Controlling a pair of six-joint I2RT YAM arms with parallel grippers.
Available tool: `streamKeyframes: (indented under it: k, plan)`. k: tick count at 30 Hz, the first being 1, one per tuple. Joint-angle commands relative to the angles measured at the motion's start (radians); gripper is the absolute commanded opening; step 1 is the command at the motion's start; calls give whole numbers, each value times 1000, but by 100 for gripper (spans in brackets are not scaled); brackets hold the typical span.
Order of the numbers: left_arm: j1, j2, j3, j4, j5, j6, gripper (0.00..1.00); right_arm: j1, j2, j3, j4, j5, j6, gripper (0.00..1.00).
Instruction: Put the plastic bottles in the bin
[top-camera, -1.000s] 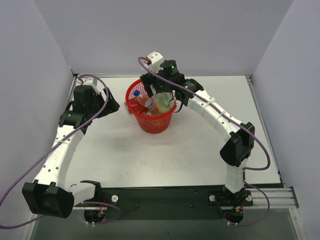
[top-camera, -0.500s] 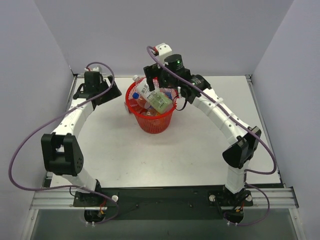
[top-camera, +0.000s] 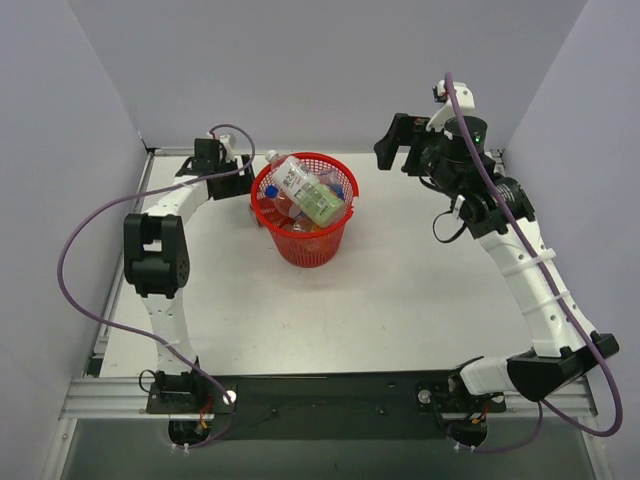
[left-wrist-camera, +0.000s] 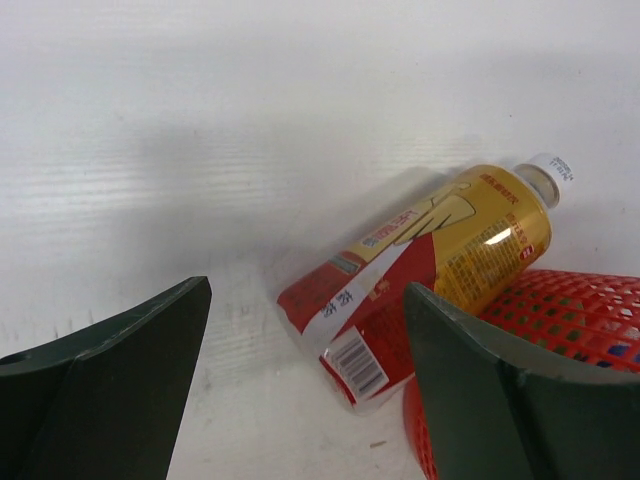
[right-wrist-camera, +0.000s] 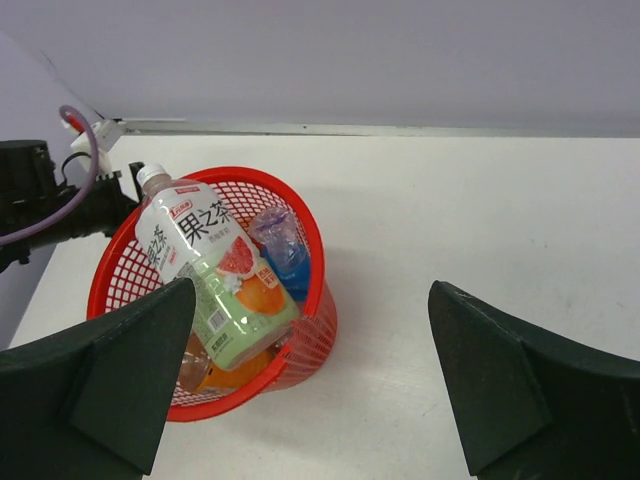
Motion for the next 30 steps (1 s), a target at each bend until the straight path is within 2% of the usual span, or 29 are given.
streamKeyframes:
  k: [1, 8, 13, 23, 30]
  plan:
    - [-3, 79, 119, 28, 107, 99, 89, -12, -53, -67, 13, -44, 37, 95]
    - [-37, 121, 162, 5, 172, 139, 89, -32, -71, -89, -4, -68, 43, 95]
    - [-64, 80, 95, 17, 181, 176, 89, -32, -73, -101, -6, -76, 51, 95]
    - [-158, 89, 82, -90, -25, 269, 89, -32, -86, -107, -23, -91, 48, 95]
    - [-182, 107, 76, -138, -140, 262, 89, -32, -91, -115, -33, -97, 42, 95]
